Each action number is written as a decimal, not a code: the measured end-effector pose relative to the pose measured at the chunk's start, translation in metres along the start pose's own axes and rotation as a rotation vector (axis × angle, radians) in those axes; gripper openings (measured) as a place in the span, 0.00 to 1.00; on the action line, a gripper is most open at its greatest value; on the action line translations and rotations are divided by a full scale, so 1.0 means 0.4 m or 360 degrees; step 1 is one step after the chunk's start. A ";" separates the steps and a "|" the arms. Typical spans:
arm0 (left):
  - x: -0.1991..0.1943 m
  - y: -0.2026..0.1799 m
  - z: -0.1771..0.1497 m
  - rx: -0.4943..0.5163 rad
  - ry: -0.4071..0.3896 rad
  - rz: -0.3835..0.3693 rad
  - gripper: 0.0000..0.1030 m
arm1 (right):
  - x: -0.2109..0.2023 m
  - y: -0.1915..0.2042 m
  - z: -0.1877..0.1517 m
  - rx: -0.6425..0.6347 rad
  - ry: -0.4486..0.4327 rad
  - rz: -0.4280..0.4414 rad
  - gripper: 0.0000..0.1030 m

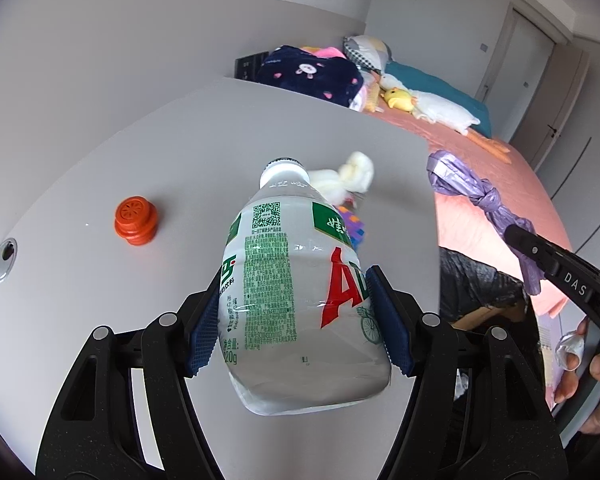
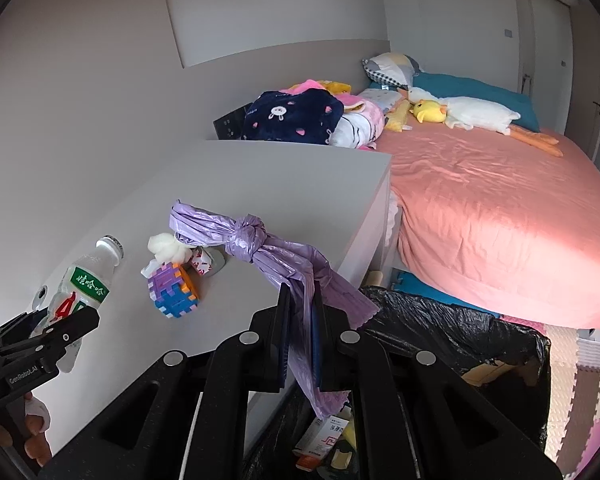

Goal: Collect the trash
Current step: 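Carry the bottle and purple bag over the trash bin with both tools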

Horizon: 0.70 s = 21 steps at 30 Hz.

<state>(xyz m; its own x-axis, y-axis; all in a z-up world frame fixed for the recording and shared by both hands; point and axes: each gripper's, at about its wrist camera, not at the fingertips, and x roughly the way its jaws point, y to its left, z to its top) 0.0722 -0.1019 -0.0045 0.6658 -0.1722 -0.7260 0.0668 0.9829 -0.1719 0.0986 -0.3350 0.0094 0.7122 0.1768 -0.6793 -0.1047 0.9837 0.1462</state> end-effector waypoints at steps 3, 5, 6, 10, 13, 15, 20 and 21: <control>-0.011 -0.030 -0.012 0.0024 0.0000 -0.0023 0.64 | -0.031 -0.012 -0.018 0.0000 -0.0009 -0.0009 0.10; -0.016 -0.048 -0.019 0.0037 0.0002 -0.0042 0.64 | -0.048 -0.019 -0.029 0.0002 -0.0013 -0.0014 0.10; -0.019 -0.058 -0.023 0.0043 0.0003 -0.0051 0.64 | -0.058 -0.022 -0.033 0.0004 -0.0016 -0.0017 0.10; -0.028 -0.091 -0.036 0.0065 0.0007 -0.0082 0.64 | -0.094 -0.036 -0.057 0.0013 -0.0027 -0.0022 0.10; -0.034 -0.118 -0.042 0.0092 0.0006 -0.0108 0.64 | -0.116 -0.047 -0.074 0.0027 -0.0031 -0.0026 0.10; -0.039 -0.136 -0.048 0.0110 0.0004 -0.0123 0.64 | -0.131 -0.056 -0.086 0.0035 -0.0033 -0.0030 0.10; -0.039 -0.185 -0.062 0.0164 0.0015 -0.0166 0.64 | -0.164 -0.078 -0.110 0.0054 -0.0046 -0.0053 0.10; -0.041 -0.193 -0.066 0.0174 0.0018 -0.0172 0.64 | -0.169 -0.084 -0.114 0.0060 -0.0047 -0.0057 0.10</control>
<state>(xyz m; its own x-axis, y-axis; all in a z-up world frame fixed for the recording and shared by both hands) 0.0367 -0.1769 0.0032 0.6421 -0.2775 -0.7147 0.2183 0.9598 -0.1765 0.0223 -0.3786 0.0178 0.7354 0.1399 -0.6630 -0.0528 0.9873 0.1497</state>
